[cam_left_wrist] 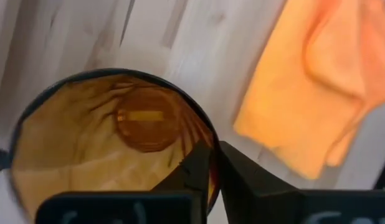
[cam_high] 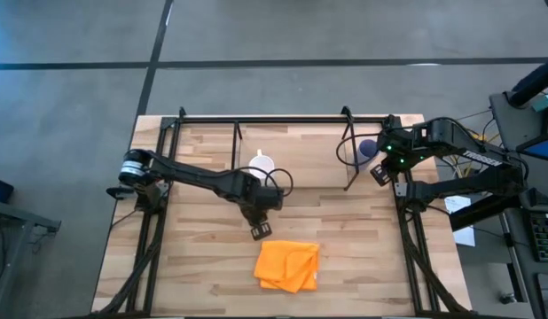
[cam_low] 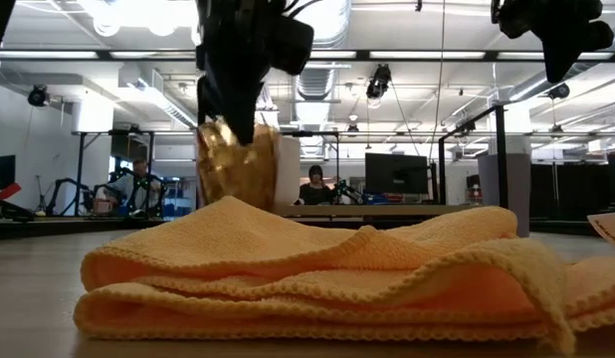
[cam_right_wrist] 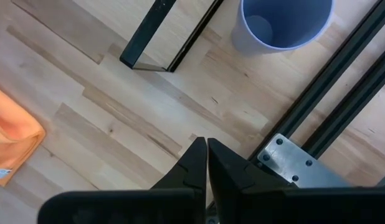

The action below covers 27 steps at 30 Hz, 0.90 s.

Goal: Stack small to large cups/mugs on shelf
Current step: Put the brown cup on the shelf

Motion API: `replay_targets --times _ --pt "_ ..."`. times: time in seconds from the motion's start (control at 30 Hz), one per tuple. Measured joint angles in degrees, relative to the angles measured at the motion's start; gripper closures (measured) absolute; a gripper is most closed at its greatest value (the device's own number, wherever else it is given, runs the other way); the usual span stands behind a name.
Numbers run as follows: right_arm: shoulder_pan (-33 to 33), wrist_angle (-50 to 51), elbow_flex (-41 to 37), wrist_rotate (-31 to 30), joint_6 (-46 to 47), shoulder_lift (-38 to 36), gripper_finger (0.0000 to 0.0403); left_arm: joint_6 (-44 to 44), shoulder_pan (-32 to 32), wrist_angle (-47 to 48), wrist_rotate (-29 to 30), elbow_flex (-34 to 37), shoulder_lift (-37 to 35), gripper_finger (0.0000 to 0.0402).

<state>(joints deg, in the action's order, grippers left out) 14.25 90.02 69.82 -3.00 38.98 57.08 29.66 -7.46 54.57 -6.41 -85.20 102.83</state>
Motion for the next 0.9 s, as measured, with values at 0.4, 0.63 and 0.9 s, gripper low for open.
replay_targets --times 0.4,0.63,0.9 --pt "0.0 -0.2 0.0 0.0 0.0 0.0 0.0394 -6.5 1.1 -0.2 4.4 -18.4 -0.1 0.0401" --pt "0.0 -0.3 0.0 0.0 0.0 0.0 0.0394 -17.0 5.4 -0.6 16.0 -27.7 0.5 0.0401" --pt "0.0 -0.5 0.0 0.0 -0.2 0.0 0.0394 -24.1 11.5 0.0 13.6 -28.2 4.5 0.0401"
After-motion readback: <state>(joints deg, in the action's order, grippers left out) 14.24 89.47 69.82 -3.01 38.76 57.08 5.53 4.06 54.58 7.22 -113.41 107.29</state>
